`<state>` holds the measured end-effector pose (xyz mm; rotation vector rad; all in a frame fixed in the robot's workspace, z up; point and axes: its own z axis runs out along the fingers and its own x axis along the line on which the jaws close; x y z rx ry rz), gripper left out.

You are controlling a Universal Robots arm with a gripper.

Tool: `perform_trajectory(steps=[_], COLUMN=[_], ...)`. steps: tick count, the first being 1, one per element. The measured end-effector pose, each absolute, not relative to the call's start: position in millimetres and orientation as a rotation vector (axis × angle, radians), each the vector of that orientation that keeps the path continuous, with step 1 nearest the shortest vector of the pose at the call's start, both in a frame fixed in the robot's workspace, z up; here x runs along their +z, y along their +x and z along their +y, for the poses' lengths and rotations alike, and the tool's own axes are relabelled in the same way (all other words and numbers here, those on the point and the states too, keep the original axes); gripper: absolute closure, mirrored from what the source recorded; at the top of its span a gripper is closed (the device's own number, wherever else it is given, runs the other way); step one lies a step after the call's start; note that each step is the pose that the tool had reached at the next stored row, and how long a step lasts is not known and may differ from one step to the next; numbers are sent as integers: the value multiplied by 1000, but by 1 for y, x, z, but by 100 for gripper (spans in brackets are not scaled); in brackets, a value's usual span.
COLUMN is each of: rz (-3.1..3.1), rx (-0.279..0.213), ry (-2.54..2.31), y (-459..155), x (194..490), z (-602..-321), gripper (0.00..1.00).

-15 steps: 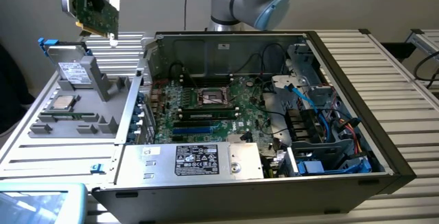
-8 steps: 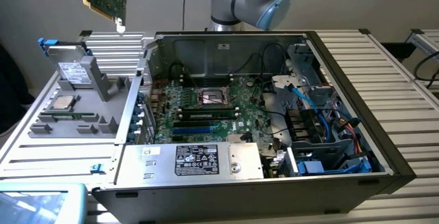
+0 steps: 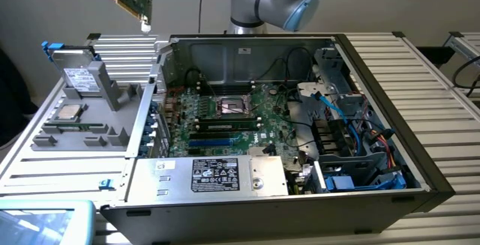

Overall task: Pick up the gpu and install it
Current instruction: 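Pick up the gpu and move the gpu toward the slot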

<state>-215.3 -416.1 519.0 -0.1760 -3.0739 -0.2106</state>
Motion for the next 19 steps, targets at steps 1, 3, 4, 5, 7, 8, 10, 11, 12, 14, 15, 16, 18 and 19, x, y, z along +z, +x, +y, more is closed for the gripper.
perform_trajectory(steps=[1,3,4,5,7,8,10,11,12,14,15,16,18,19], rz=[-3073,-3072,-3071,-3071,-3070,-3069,-3068,-3068,-3067,-3066,-3066,-3065,-3064,-3063], rx=[-210,-210,-210,-210,-210,-210,-210,-210,-210,-209,-209,-209,-209,-209], ry=[-176,-176,-176,-176,-176,-176,-176,-177,-176,-177,-177,-176,-177,-177], y=[-211,-202,-197,-193,-184,-179,-170,-165,-161,-152,-147,-143,-134,-129], x=[519,519,519,519,519,519,519,519,519,519,519,519,519,519], z=[-418,-420,-421,-422,-425,-426,-428,-428,-429,-430,-431,-432,-433,-433], gripper=[71,71,71,71,71,71,71,71,71,71,71,71,71,71])
